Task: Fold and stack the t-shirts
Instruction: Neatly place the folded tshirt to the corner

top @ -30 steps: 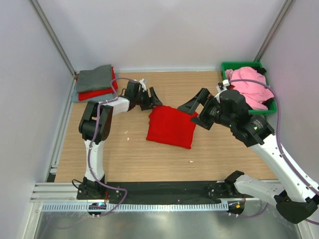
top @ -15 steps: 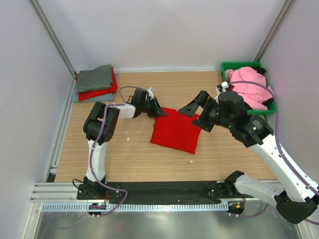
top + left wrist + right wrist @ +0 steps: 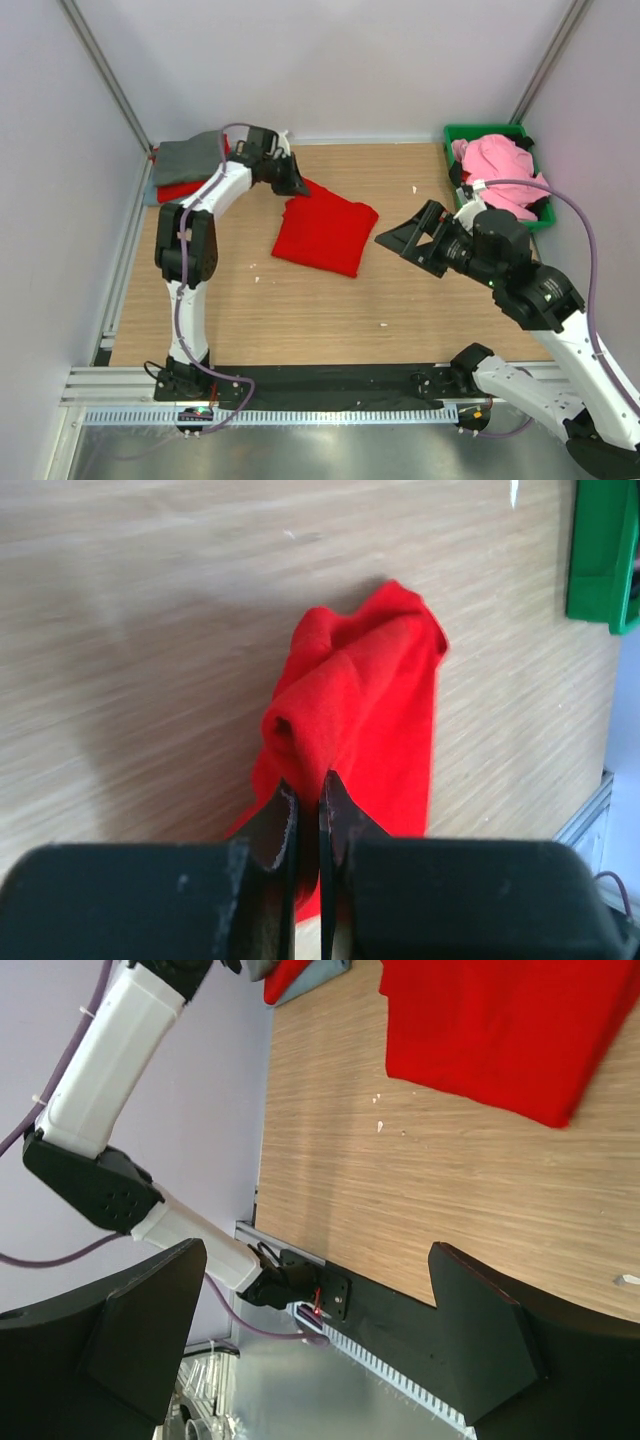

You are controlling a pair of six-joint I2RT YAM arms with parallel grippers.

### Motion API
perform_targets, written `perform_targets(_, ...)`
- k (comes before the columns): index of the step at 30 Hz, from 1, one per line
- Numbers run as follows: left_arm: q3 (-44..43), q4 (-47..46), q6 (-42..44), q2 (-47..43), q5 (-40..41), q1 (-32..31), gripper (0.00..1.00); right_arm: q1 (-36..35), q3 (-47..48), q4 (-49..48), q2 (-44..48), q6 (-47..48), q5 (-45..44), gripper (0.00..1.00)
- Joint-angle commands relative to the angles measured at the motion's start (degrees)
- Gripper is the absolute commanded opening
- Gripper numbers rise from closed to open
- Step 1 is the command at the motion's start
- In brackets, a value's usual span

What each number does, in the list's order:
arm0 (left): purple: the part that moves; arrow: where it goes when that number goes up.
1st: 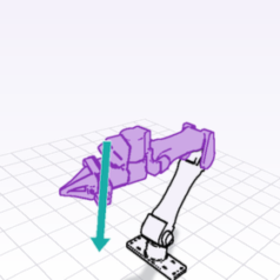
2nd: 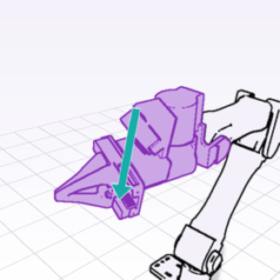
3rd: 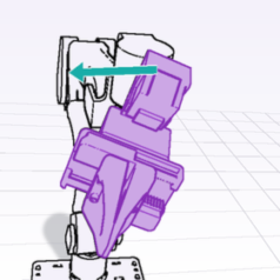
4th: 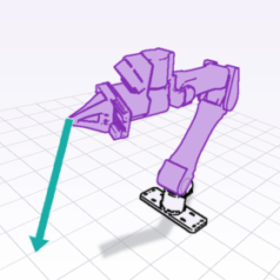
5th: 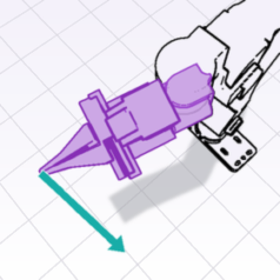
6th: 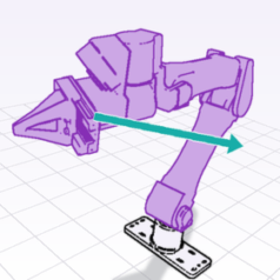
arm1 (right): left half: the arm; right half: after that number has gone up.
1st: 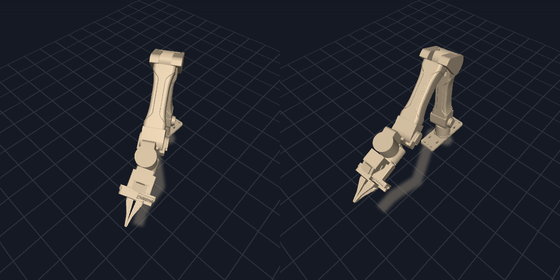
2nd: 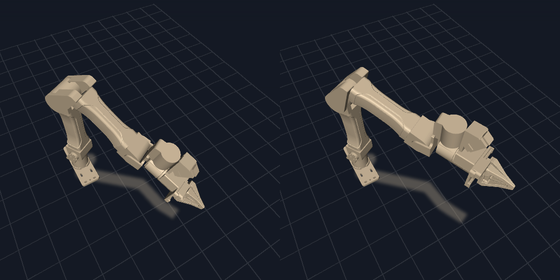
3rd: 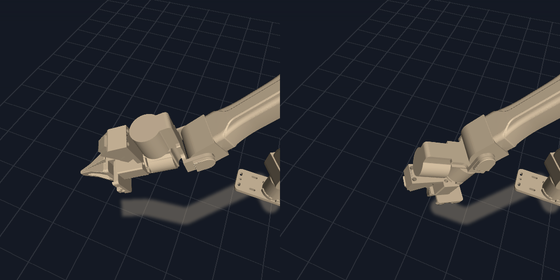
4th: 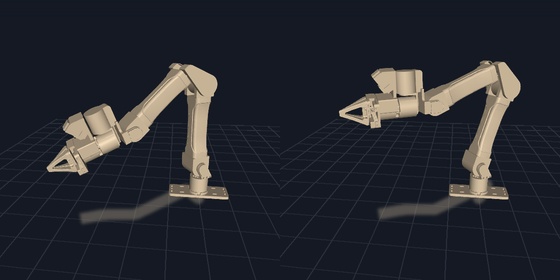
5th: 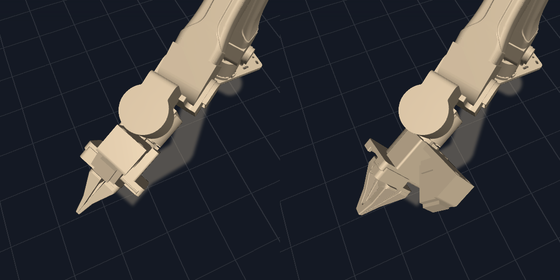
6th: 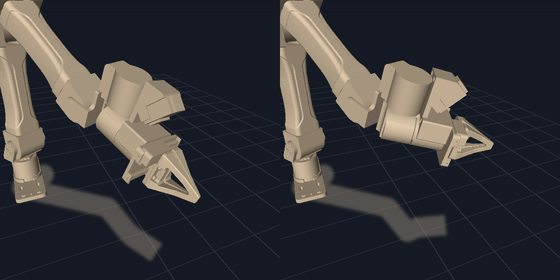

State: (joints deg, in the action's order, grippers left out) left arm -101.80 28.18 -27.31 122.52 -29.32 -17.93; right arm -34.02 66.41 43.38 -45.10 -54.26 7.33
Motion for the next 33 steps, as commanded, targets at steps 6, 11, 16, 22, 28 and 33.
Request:
perform_targets(6, -19.6, 24.8, 10.8, 4.1, 6.0, 7.5, 0.0, 0.1, -8.3, -4.8, 7.6, 2.5, 6.1, 1.0)
perform_targets(11, -32.8, 31.7, 11.0, 7.5, 6.6, 10.0, 0.0, 0.1, -15.1, -4.7, 10.0, 2.3, 8.3, 1.0)
perform_targets(16, -39.6, 33.7, 10.0, 7.7, 7.4, 12.6, 0.0, 0.1, -20.3, -4.5, 12.3, 3.2, 8.9, 1.0)
perform_targets(22, -42.0, 28.8, 7.4, 5.1, 4.6, 15.1, 0.0, 0.1, -25.9, -2.3, 15.3, 5.3, 9.6, 1.0)
perform_targets(28, -45.3, 23.4, 6.1, 4.2, 4.6, 16.3, 0.0, 0.1, -33.6, 0.7, 20.9, 6.0, 8.8, 1.0)
perform_targets(33, -45.9, 16.7, 3.1, 3.5, 3.2, 17.8, 0.0, 0.1, -38.9, 0.4, 26.7, 2.7, 8.2, 1.0)
